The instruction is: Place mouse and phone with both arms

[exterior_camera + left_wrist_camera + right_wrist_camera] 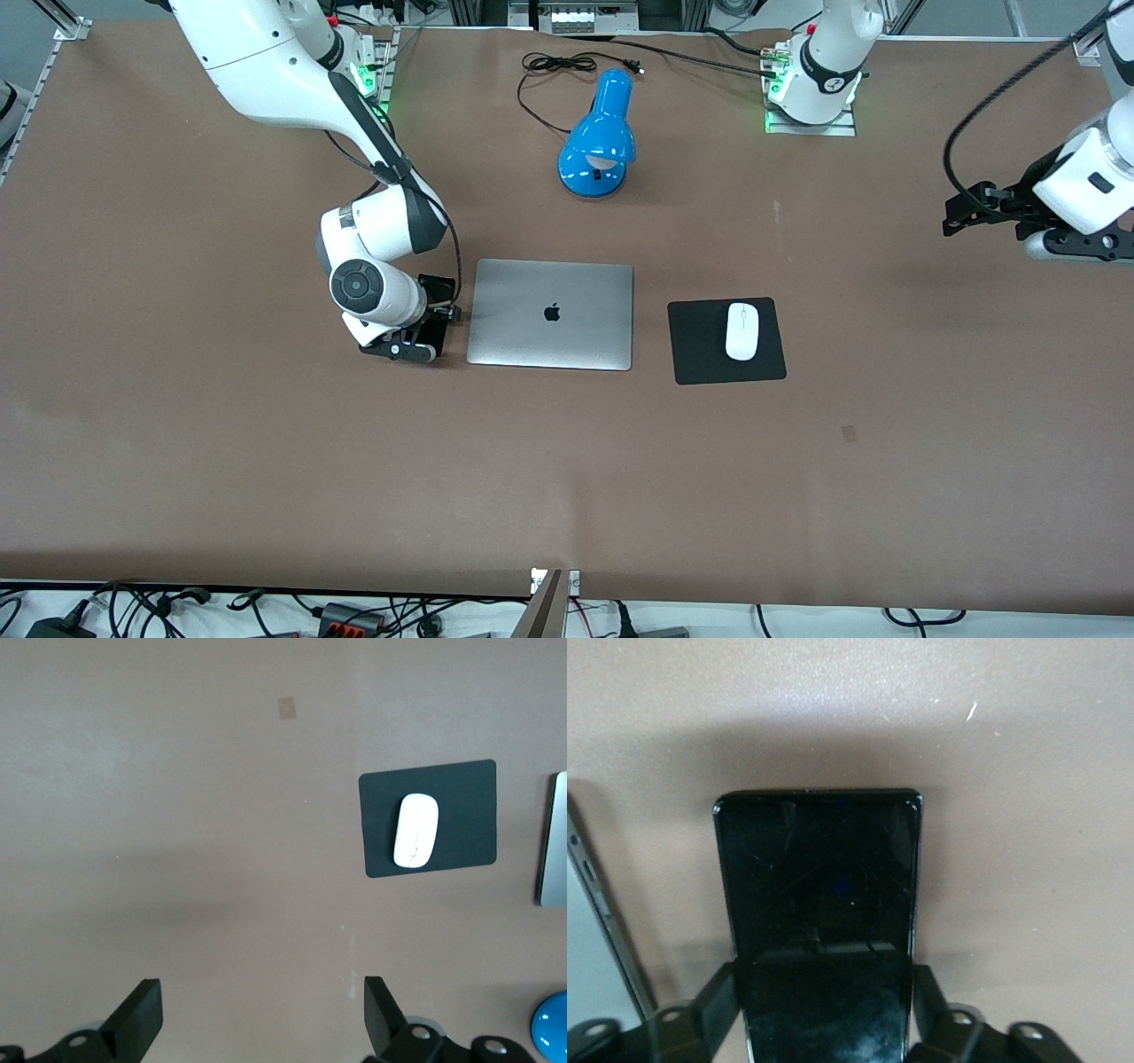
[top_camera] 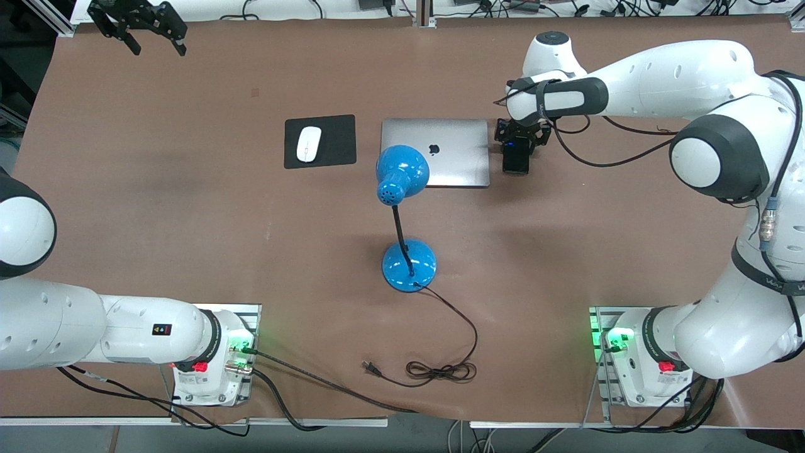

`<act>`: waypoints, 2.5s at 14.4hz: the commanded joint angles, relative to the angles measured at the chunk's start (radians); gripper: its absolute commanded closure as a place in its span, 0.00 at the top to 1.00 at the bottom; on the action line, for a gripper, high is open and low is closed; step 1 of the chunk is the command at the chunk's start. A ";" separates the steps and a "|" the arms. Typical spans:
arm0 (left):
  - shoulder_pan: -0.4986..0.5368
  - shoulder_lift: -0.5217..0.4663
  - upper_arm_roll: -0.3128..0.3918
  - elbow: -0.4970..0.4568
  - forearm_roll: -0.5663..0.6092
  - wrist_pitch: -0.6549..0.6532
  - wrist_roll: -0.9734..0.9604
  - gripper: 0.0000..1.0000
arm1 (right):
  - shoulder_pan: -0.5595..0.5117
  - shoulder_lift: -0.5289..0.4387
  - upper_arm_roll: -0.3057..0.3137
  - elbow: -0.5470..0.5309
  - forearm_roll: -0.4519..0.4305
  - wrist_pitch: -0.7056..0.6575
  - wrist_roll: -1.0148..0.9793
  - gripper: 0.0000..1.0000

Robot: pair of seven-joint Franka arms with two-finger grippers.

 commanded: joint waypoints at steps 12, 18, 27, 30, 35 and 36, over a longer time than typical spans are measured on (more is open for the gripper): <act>0.006 -0.010 -0.011 0.035 0.016 -0.079 -0.047 1.00 | -0.170 -0.134 -0.018 0.516 0.001 -0.579 -0.156 1.00; 0.006 -0.008 -0.011 0.035 0.015 -0.082 -0.049 1.00 | -0.258 -0.171 -0.018 0.641 0.003 -0.675 -0.242 1.00; 0.006 -0.007 -0.009 0.035 0.012 -0.081 -0.049 1.00 | -0.375 -0.315 -0.059 0.618 -0.080 -0.673 -0.483 1.00; 0.006 -0.005 -0.007 0.035 0.012 -0.081 -0.049 1.00 | -0.379 -0.372 -0.059 0.547 -0.109 -0.684 -0.499 1.00; 0.006 -0.005 -0.004 0.035 0.012 -0.081 -0.047 1.00 | -0.382 -0.554 -0.061 0.265 -0.111 -0.591 -0.512 1.00; 0.006 -0.005 -0.004 0.035 0.012 -0.081 -0.047 1.00 | -0.384 -0.585 -0.061 0.231 -0.111 -0.594 -0.512 1.00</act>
